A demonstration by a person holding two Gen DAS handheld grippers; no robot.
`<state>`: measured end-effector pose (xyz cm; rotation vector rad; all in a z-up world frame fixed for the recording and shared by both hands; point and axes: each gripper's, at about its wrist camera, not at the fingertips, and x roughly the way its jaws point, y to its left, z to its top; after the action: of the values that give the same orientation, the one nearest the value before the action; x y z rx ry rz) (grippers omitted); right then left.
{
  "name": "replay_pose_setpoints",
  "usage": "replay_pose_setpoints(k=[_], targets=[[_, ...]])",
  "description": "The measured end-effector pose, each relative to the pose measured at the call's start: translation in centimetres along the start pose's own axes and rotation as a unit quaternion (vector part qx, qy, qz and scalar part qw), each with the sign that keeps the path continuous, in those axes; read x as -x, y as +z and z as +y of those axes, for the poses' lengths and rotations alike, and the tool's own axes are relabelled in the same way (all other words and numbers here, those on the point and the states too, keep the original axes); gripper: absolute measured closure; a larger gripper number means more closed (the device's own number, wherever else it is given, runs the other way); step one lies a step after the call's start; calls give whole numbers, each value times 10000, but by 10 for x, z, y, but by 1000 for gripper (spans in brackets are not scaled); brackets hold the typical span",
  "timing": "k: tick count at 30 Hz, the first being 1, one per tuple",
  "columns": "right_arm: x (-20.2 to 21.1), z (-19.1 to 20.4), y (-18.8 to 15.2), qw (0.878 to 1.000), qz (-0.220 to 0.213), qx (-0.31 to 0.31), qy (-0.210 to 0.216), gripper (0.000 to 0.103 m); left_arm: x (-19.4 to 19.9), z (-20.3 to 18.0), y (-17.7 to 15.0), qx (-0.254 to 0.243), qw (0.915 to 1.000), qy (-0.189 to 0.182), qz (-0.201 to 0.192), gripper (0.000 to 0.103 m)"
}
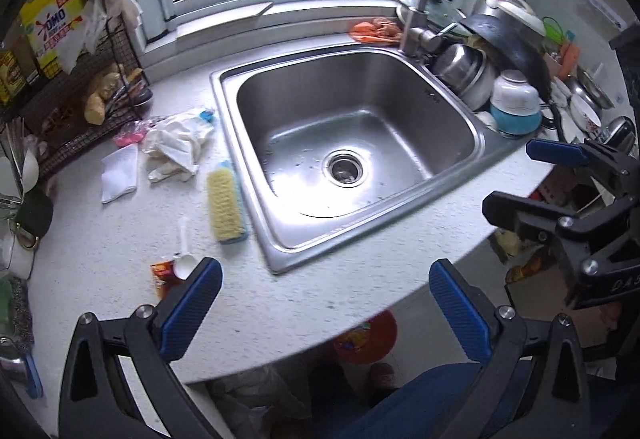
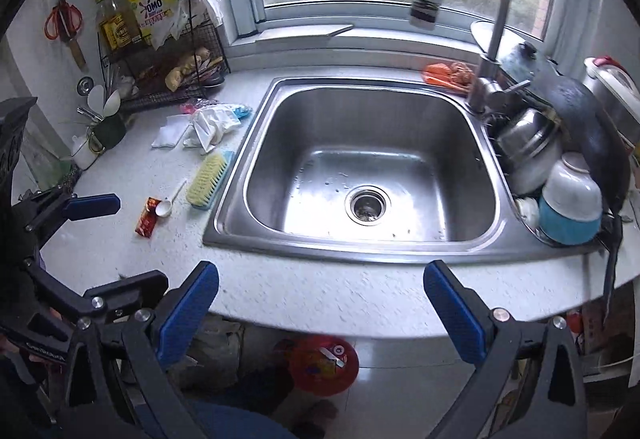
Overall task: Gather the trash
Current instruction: 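Move the left gripper onto the red sauce sachet while the right approaches the white scoop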
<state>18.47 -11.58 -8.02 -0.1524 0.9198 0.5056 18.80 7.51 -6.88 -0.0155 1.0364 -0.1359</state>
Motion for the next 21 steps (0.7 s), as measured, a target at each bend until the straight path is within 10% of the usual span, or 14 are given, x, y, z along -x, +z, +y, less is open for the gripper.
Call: replay_pose_setpoints(k=[21], targets=[[-118,101,62,9909,916,913,382,1,-57,152,-26,813,9930,412,748,0]])
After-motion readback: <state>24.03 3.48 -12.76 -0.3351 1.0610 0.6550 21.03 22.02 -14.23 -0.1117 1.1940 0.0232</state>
